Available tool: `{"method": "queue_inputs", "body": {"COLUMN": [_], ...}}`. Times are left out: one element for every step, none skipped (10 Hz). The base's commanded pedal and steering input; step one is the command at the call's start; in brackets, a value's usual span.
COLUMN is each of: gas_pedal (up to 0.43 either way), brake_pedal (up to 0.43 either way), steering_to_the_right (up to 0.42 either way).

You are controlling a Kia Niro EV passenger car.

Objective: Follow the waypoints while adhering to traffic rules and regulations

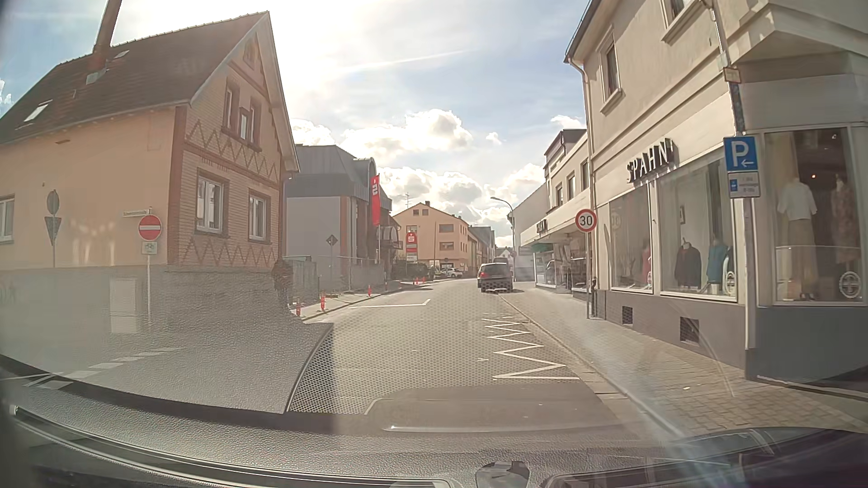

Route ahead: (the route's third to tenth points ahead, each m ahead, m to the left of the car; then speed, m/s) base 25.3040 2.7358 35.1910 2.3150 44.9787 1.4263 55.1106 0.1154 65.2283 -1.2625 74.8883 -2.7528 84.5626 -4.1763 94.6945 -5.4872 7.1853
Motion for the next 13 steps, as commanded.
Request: {"method": "queue_inputs", "body": {"gas_pedal": [0.319,0.319,0.311,0.287,0.287,0.287,0.280,0.280,0.260,0.260,0.260,0.248,0.248], "brake_pedal": [0.000,0.000,0.000,0.000,0.000,0.000,0.000,0.000,0.000,0.000,0.000,0.000,0.000], "steering_to_the_right": [-0.007,-0.007,-0.007,-0.008,-0.009,-0.009,-0.009,-0.009,-0.010,-0.012,-0.014,-0.015,-0.015]}}
